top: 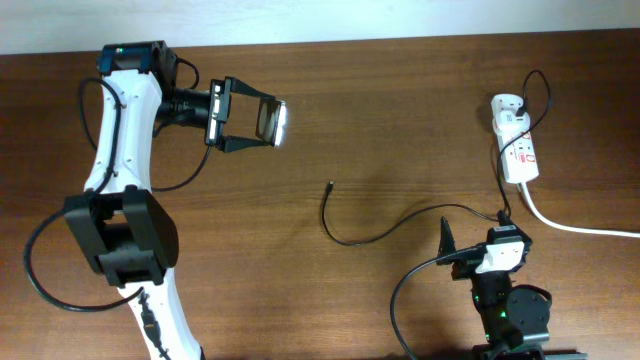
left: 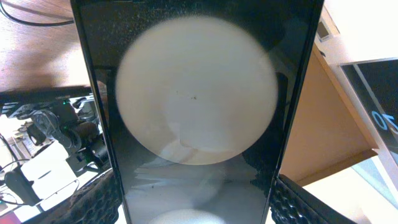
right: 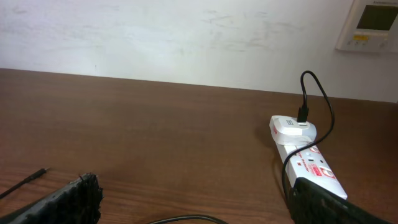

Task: Plug charger to phone and switch on socket
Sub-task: 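Raise the held phone upright with the left gripper and hold it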

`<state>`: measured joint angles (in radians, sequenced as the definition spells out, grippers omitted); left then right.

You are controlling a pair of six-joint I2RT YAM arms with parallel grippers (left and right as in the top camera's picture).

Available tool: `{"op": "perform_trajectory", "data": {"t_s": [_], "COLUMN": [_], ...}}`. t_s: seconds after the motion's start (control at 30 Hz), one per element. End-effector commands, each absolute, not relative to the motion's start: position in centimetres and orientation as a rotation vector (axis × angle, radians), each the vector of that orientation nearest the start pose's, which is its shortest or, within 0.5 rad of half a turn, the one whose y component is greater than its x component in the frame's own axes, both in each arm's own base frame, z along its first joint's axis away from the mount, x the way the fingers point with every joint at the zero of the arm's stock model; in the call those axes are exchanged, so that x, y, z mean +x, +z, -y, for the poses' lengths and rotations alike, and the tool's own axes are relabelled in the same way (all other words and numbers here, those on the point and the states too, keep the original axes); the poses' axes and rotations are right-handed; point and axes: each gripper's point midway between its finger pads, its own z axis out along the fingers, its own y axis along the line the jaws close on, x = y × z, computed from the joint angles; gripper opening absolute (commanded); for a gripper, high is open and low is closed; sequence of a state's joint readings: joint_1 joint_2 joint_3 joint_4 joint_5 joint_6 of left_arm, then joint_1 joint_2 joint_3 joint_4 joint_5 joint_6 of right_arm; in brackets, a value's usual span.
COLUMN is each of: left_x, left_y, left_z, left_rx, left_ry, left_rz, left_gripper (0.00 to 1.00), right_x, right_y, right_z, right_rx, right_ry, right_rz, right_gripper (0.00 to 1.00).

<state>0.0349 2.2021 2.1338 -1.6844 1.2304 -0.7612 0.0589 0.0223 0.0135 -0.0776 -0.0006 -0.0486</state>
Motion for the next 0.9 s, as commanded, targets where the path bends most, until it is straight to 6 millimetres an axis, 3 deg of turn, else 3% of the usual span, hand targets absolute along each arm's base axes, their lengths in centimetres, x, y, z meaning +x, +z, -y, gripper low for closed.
{"op": "perform_trajectory", "data": {"t_s": [0.0, 0.87], "left_x": [41.00, 40.98], "left_y": [24.90, 24.85], "left_z": [14.80, 14.78], "left_rx": [0.969, 0.970], "left_ry": [1.412, 1.408], "left_rz": [1.956, 1.958], "left_gripper": [0.12, 0.10], "right_x": [24.59, 24.59], "right_y": [15.33, 15.33], "right_z": [-1.74, -1.74], "right_rx": [-0.097, -0.097], "right_ry": [0.021, 0.021], "right_rz": [-1.657, -1.657], "right_gripper": [0.99, 0.99]}}
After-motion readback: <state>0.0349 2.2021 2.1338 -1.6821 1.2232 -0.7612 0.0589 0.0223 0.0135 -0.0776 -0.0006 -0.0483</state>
